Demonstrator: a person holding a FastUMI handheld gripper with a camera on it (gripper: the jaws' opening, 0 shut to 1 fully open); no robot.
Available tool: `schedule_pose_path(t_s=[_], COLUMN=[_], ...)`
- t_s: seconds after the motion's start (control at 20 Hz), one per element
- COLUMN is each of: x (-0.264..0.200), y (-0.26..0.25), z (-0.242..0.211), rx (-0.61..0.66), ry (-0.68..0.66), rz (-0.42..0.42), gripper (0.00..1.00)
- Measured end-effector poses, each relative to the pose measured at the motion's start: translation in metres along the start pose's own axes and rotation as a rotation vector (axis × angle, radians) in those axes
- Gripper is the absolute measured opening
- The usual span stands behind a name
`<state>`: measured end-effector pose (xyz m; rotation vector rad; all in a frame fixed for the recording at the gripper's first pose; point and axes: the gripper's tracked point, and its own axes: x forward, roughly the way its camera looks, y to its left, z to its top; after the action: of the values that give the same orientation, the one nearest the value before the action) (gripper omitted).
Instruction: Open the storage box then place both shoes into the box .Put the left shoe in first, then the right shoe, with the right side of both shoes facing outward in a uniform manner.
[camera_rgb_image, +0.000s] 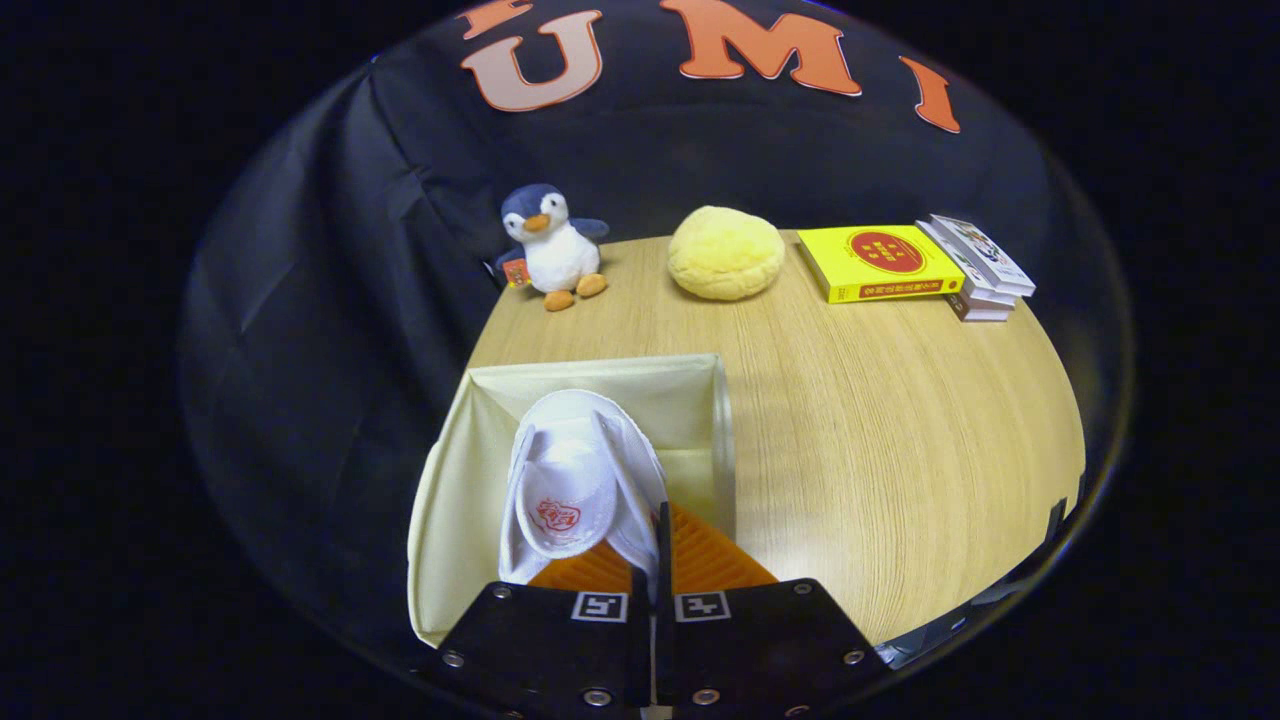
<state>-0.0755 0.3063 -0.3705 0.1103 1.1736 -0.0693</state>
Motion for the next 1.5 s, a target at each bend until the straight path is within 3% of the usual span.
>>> schedule_pose_path(t_s=[0.1, 0.25, 0.4, 0.6, 1.1, 1.5], x=[0.011, 0.013, -0.002, -0.027, -0.114, -0.197], y=[-0.002, 0.016, 0.014, 0.016, -0.100, -0.211], z=[-0.005, -0.006, 0.007, 0.031, 0.127, 0.189], rx=[0.022, 0.020, 0.018, 0.048, -0.076, -0.072], ry=[0.015, 0.006, -0.041, -0.096, -0.508, -0.790], rz=[-0.039, 0.011, 0.053, 0.197, 0.221, 0.217], gripper=[0.03, 0.07, 0.24, 0.38, 0.82, 0.94])
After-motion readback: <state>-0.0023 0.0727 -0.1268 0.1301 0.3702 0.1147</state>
